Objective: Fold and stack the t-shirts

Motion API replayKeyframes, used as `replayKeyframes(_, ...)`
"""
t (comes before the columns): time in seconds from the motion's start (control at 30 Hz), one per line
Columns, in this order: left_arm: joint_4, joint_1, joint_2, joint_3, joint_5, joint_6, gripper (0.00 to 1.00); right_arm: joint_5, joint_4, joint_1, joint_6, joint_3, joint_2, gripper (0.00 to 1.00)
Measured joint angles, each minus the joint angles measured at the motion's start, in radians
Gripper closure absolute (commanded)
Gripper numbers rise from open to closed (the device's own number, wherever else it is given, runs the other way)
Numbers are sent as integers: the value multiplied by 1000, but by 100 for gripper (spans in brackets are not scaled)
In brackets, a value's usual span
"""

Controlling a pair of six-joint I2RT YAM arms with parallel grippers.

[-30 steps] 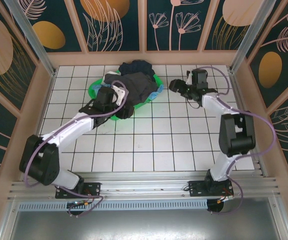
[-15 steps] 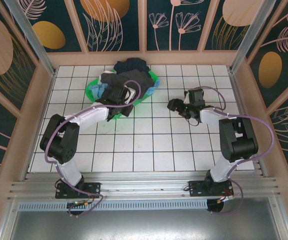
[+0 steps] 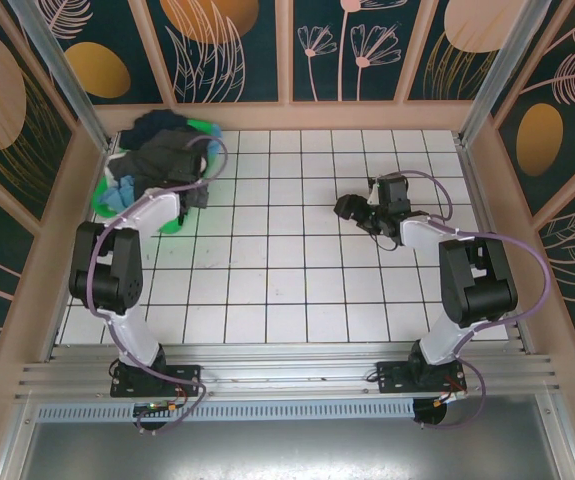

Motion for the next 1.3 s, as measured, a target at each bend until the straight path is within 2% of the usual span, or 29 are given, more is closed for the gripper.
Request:
replayKeyframes(0.2,6,68,71,57,-45,0,100,7,-1,0,0,0,0,27)
replayKeyframes(0.23,7,72,71,58,-43,0,97,10,-3,0,0,0,0,27)
replayKeyframes(0.3,4,73,71,58,-39,0,78,13,-8,0,0,0,0,27)
replayKeyframes(0.37,3,74,71,58,-22,-2,53,24,-18,0,0,2,0,27)
replayKeyframes(0.43,-3,76,68,61,5,-10,36,32,-32,0,-1,8,0,27)
replayKeyframes(0.6,-19,78,1,71,76,-74,25,76,-61,4,-3,23,-18,27)
replayKeyframes(0.67,-43,78,-35,102,71,-115,17,97,-72,8,-3,23,-42,28)
replayKeyframes(0.7,-58,78,-43,131,58,-137,15,106,-74,11,-4,23,-53,28)
replayKeyframes(0.77,-89,82,-40,220,27,-191,18,121,-77,20,-4,23,-78,29)
replayKeyframes(0.9,-166,120,52,438,26,-289,35,134,-77,33,-8,23,-98,31)
replayKeyframes(1.03,-245,173,249,659,90,-352,37,134,-80,37,-12,23,-98,31)
replayKeyframes(1.17,-321,185,385,713,123,-386,40,134,-80,37,-16,20,-103,32)
replayKeyframes(1.2,-335,184,406,720,128,-391,44,133,-82,37,-20,18,-106,32)
replayKeyframes(1.3,-394,184,463,800,137,-407,68,131,-100,37,-39,18,-125,32)
